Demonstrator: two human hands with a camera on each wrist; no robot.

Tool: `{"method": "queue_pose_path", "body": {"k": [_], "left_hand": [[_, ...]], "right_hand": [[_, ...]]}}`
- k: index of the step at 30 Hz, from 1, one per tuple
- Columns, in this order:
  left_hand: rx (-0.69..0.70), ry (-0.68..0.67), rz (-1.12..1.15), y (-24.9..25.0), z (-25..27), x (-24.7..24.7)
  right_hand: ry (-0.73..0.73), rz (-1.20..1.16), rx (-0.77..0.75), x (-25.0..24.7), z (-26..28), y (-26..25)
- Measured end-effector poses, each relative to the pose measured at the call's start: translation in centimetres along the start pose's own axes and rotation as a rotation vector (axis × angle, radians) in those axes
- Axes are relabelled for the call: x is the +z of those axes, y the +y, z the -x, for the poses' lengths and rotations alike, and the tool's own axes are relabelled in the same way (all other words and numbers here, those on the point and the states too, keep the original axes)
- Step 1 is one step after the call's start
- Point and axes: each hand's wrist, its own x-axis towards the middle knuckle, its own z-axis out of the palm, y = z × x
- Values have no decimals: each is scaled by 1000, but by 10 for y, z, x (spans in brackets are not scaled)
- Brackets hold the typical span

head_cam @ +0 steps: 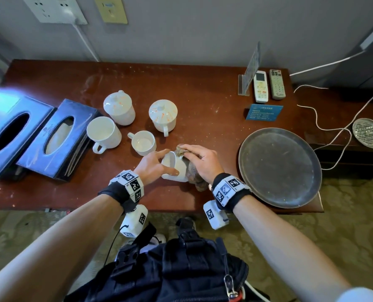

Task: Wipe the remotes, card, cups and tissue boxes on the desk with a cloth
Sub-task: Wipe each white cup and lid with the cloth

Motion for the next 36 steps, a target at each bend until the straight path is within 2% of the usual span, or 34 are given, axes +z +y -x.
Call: {"method": "queue_pose_path", "body": {"k": [5, 7, 13, 16, 19, 22, 24, 26, 30, 33, 36], "left_hand": [[-1, -9, -27, 12, -7, 0], [8, -26, -49, 9, -6, -1], [-12, -147, -47, 4, -3, -6], [-30, -215, 26, 4, -2, -7], [-69, -217, 128, 5, -1, -4], [-117, -164, 216, 4, 2, -3], [-131, -133, 239, 1, 2, -1], [-162, -96, 274, -3, 2, 0], [-176, -109, 323, -7, 4, 1], [-181, -103, 364, -12, 7, 0], [-164, -67, 320, -16, 8, 0]], "right_hand": [[92, -91, 222, -30, 6, 15], [84, -111, 281, -32, 15, 23], [63, -197, 296, -17, 20, 27], [-3, -228, 303, -15, 17, 23], [-66, -249, 301, -13, 17, 22], [-94, -239, 306, -8, 17, 21], [-105, -201, 270, -6, 19, 20], [-121, -121, 173, -3, 18, 17], [-191, -13, 11, 5, 12, 10], [-196, 48, 134, 8, 11, 19], [-188, 272, 270, 8, 4, 24]]}}
